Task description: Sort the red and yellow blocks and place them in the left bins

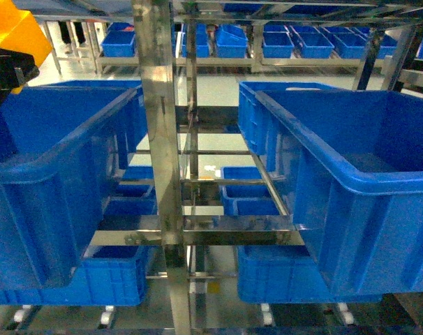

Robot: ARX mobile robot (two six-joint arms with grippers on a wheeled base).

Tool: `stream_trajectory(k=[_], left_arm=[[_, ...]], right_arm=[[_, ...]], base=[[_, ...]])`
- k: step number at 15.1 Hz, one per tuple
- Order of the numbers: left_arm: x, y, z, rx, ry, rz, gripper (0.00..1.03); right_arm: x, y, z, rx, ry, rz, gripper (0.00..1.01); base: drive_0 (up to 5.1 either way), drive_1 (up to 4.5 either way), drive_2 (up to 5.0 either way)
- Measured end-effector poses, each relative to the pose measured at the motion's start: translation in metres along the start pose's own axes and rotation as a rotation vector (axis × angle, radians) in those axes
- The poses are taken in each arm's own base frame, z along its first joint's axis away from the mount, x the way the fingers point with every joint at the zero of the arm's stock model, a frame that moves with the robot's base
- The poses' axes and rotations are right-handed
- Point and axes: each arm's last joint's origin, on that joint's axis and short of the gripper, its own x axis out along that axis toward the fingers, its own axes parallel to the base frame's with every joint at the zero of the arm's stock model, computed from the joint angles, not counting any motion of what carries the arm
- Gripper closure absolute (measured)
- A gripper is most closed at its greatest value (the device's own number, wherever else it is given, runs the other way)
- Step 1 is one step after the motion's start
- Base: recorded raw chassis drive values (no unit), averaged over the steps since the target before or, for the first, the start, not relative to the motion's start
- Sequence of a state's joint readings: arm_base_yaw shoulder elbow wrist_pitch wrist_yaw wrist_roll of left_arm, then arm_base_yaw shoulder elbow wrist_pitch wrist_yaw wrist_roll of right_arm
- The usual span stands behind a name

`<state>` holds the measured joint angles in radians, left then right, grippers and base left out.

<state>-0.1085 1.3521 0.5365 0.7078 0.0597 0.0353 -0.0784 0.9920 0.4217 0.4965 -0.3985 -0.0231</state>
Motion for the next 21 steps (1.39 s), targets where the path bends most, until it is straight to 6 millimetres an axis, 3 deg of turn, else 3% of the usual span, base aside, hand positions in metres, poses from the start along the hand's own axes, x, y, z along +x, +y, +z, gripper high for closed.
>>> stream_trajectory(k=[6, 9, 14, 16, 18, 19, 21], left_arm=[[0.0, 0.005, -0.001, 0.005, 0.012, 0.015, 0.77], [0.023, 0.043, -0.009, -0.011, 0.082, 0.072, 0.77], [0.039, 0.056, -0.007, -0.016, 0.086, 0.094, 0.77], [0.063, 0.073, -0.006, -0.013, 0.088, 0.103, 0.77], [0.091, 0.091, -0.028, 0.01, 0.167, 0.132, 0.77], [0.093, 0.097, -0.044, 0.009, 0.213, 0.135, 0.77], [0.087, 0.102, -0.049, 0.01, 0.218, 0.131, 0.6]], right_arm=[[0.001, -0.001, -0.002, 0.007, 0.014, -0.002, 0.03], [0.001, -0.001, -0.002, 0.007, 0.014, -0.002, 0.03], [0.001, -0.001, -0.002, 0.007, 0.014, -0.002, 0.03], [0.001, -0.001, -0.002, 0.007, 0.014, -0.002, 0.03], [0.001, -0.001, -0.002, 0.007, 0.014, -0.002, 0.03], [0.001, -0.001, -0.002, 0.007, 0.014, -0.002, 0.03], [0.001, -0.001, -0.002, 0.007, 0.014, -0.002, 0.03]], base=[[0.0, 0.0, 0.0], [0.0, 0.0, 0.0], [0.0, 0.0, 0.0], [0.0, 0.0, 0.0], [0.0, 0.0, 0.0], [0.0, 0.0, 0.0], [0.0, 0.0, 0.0]])
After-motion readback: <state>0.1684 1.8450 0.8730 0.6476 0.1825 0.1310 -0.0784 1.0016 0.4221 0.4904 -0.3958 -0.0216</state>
